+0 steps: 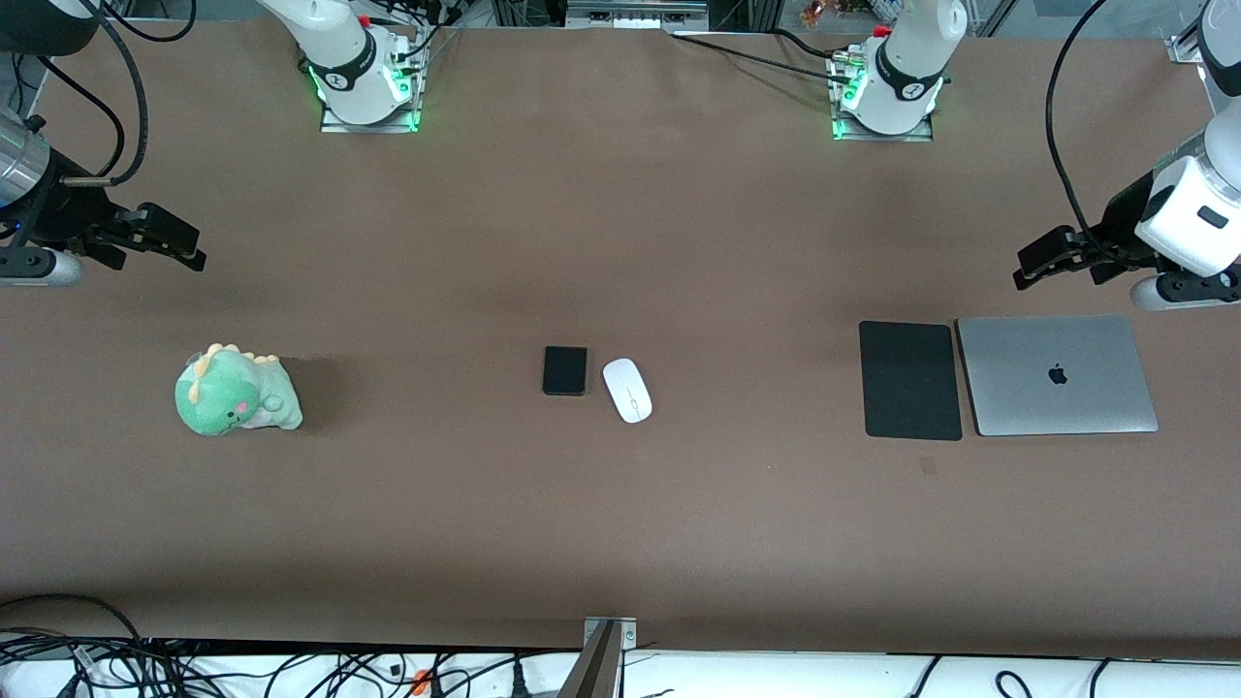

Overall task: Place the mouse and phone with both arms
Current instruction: 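Reach the left gripper down toward the white mouse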

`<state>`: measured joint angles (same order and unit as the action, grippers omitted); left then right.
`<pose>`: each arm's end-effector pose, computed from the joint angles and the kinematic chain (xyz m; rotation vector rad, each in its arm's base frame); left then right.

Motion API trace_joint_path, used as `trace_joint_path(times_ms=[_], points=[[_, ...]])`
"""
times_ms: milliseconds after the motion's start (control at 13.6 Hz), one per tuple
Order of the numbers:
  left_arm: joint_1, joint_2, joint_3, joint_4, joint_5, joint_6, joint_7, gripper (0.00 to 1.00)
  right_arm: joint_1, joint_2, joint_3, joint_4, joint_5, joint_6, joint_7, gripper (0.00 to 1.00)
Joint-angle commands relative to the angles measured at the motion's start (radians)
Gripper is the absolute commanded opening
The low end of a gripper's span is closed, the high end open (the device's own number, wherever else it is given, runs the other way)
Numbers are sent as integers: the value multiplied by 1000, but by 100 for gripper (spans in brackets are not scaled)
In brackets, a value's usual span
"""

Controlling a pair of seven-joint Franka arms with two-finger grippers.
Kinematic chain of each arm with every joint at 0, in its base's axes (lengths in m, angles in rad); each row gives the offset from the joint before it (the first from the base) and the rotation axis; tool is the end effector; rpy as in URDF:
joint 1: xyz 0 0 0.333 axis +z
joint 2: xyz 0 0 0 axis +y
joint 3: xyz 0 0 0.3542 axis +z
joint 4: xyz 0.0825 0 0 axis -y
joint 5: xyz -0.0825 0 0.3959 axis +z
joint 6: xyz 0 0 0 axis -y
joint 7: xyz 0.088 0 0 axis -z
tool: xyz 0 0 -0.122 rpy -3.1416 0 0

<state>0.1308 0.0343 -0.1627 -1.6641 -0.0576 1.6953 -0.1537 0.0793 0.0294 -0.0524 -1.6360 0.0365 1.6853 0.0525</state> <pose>0.5849 -0.0235 0.5938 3.0730 0.1987 -0.0130 0.5849 0.0202 0.6092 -3.1056 0.0456 -0.0288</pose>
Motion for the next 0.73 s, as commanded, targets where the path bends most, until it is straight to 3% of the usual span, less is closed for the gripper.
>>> trace_joint_path(times_ms=[0,440,659], points=[[0,10,-33,12,-25,-13,-35,100,-4,-16,6,2,2,-16,3,100],[-22,153,-245,12,-8,127,-444,100,-4,-16,8,2,0,-13,3,100],[-132,274,-255,59,5,208,-634,100,-3,-14,8,2,0,-16,3,100]])
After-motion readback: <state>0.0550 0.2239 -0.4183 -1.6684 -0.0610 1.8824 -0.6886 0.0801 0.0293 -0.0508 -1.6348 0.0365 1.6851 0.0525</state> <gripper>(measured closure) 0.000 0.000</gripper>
